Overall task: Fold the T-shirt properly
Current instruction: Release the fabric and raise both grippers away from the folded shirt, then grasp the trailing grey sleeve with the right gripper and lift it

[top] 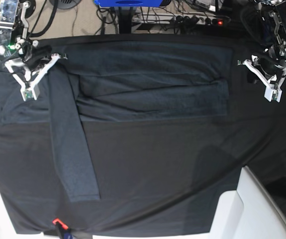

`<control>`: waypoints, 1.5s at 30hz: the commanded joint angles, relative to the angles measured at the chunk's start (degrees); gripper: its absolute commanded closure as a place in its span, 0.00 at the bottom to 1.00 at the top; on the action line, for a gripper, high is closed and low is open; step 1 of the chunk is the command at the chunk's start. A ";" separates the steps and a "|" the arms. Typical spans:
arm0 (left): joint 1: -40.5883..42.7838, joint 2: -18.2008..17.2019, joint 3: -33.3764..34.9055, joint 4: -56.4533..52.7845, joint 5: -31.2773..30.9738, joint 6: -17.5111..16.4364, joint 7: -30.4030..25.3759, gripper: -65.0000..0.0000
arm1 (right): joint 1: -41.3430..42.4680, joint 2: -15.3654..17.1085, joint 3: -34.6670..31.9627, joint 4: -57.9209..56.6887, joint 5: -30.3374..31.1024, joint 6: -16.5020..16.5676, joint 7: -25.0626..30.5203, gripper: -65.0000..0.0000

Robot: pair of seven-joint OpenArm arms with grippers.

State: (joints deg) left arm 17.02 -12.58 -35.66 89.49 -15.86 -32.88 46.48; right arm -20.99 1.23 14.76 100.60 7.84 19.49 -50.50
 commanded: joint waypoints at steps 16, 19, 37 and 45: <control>0.43 -1.00 -0.87 1.01 -0.71 0.05 -0.90 1.00 | 34.14 4.00 -0.04 -27.15 0.12 0.07 3.86 0.42; 2.19 -1.00 -0.96 1.36 -0.80 0.05 -0.98 1.00 | 43.46 5.58 -0.04 -45.34 0.03 -0.01 11.95 0.42; 6.50 -1.00 -0.96 0.84 -0.80 0.05 -6.43 1.00 | 51.81 5.75 0.05 -73.39 -4.80 -0.19 28.57 0.78; 6.41 -2.06 -1.04 0.84 -0.71 0.05 -6.43 1.00 | 49.78 3.64 0.05 -69.17 -4.80 -0.19 27.07 1.00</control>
State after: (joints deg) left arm 23.53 -13.30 -36.27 89.52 -16.27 -32.88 40.95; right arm 27.92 5.19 14.90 31.16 2.48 17.78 -21.89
